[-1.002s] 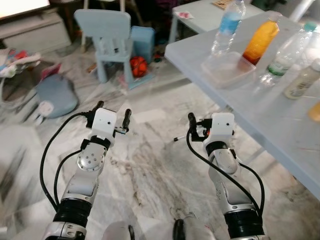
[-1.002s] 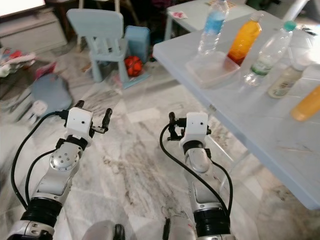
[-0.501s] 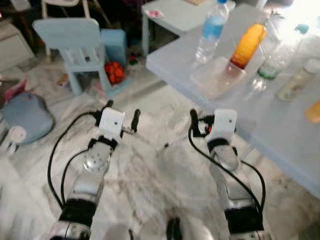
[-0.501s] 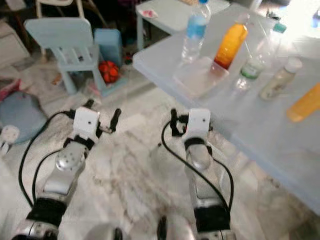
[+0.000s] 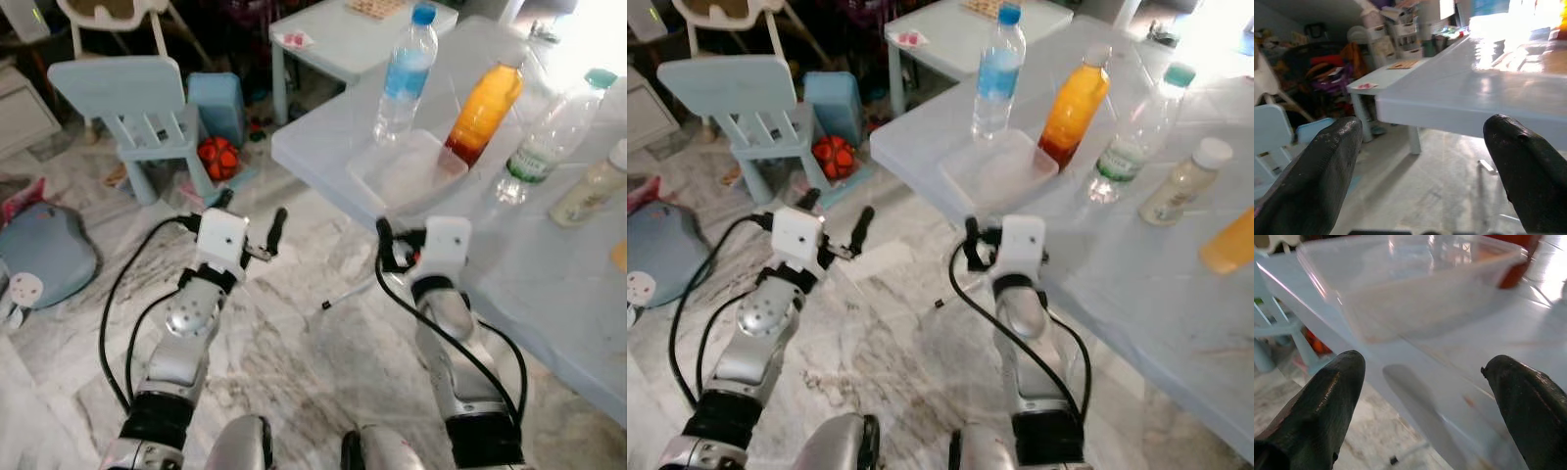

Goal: Restocking fridge

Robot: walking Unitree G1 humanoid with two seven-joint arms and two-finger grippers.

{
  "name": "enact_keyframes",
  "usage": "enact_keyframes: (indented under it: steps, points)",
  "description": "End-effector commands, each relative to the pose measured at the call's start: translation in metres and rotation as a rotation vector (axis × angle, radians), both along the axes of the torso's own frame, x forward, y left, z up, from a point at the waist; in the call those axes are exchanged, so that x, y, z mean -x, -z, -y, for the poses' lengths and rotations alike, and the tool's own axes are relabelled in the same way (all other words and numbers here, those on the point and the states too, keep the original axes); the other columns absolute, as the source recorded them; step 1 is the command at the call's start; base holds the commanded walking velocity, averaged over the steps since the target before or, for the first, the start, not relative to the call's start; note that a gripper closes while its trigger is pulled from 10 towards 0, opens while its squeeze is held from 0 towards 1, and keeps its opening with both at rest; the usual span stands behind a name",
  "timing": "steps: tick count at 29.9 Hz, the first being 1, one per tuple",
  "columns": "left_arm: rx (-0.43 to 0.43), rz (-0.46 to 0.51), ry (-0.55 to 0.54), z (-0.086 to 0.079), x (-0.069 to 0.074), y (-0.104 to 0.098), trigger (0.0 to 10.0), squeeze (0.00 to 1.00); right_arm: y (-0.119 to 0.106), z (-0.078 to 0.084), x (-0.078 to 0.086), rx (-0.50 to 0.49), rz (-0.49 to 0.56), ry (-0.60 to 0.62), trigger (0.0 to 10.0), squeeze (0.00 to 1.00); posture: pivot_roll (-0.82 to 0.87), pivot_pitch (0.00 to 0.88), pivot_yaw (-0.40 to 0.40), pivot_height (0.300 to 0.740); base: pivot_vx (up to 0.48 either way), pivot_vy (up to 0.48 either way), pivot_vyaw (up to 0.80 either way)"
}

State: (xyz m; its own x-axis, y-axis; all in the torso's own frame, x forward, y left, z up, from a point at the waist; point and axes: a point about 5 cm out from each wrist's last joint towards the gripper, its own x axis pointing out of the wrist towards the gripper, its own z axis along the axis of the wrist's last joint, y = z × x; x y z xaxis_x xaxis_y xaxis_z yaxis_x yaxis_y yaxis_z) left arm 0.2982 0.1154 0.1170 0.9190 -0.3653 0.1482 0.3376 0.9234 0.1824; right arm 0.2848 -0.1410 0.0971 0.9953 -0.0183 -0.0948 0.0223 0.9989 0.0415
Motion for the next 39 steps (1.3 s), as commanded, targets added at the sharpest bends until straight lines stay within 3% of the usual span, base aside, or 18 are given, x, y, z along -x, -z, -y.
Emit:
enact_keyframes:
  steps: [1, 5, 10, 13, 15, 16, 18, 22, 26, 30, 39]
  points:
    - [-0.013, 0.007, 0.008, -0.002, 0.0, -0.001, 10.0, 0.0, -0.006, 0.001, 0.0, -0.017, 0.015, 0.007, 10.0, 0.0, 0.06, 0.116, -0.014, 0.74, 0.0, 0.0, 0.0]
    - [-0.015, 0.01, 0.017, 0.0, 0.001, -0.002, 10.0, 0.0, -0.007, 0.002, 0.003, -0.033, 0.007, 0.005, 10.0, 0.0, 0.06, 0.116, -0.014, 0.74, 0.0, 0.0, 0.0]
    - [-0.021, 0.011, 0.028, -0.001, 0.003, -0.003, 10.0, 0.0, -0.012, 0.004, 0.014, -0.147, 0.005, -0.028, 10.0, 0.0, 0.07, 0.119, -0.014, 0.74, 0.0, 0.0, 0.0]
    - [-0.027, 0.001, 0.029, -0.007, 0.006, -0.001, 10.0, 0.0, -0.026, -0.002, 0.022, -0.277, 0.049, -0.132, 10.0, 0.0, 0.06, 0.123, 0.0, 0.74, 0.0, 0.0, 0.0]
    - [-0.029, -0.002, 0.029, -0.008, 0.006, 0.0, 10.0, 0.0, -0.029, -0.002, 0.023, -0.308, 0.056, -0.149, 10.0, 0.0, 0.06, 0.123, 0.0, 0.74, 0.0, 0.0, 0.0]
    - [-0.035, -0.007, 0.028, -0.01, 0.005, 0.001, 10.0, 0.0, -0.035, -0.005, 0.019, -0.389, 0.059, -0.169, 10.0, 0.0, 0.05, 0.126, 0.012, 0.74, 0.0, 0.0, 0.0]
    - [-0.04, -0.006, 0.024, -0.01, 0.003, 0.0, 10.0, 0.0, -0.041, -0.009, 0.014, -0.434, 0.074, -0.183, 10.0, 0.0, 0.06, 0.128, 0.016, 0.74, 0.0, 0.0, 0.0]
    - [-0.041, -0.002, 0.029, -0.008, 0.001, -0.003, 10.0, 0.0, -0.054, -0.019, 0.002, -0.468, 0.11, -0.197, 10.0, 0.0, 0.07, 0.133, 0.025, 0.74, 0.0, 0.0, 0.0]
    - [-0.055, 0.003, 0.025, -0.008, 0.002, -0.004, 10.0, 0.0, -0.05, -0.021, -0.008, -0.462, 0.077, -0.162, 10.0, 0.0, 0.08, 0.139, 0.028, 0.74, 0.0, 0.0, 0.0]
    - [-0.071, 0.002, 0.032, -0.012, 0.007, -0.004, 10.0, 0.0, -0.039, -0.018, -0.007, -0.461, -0.006, -0.117, 10.0, 0.0, 0.1, 0.158, 0.028, 0.74, 0.0, 0.0, 0.0]
    - [-0.085, -0.004, 0.034, -0.016, 0.01, -0.003, 10.0, 0.0, -0.038, -0.017, -0.003, -0.521, 0.001, -0.064, 10.0, 0.0, 0.11, 0.166, 0.04, 0.74, 0.0, 0.0, 0.0]
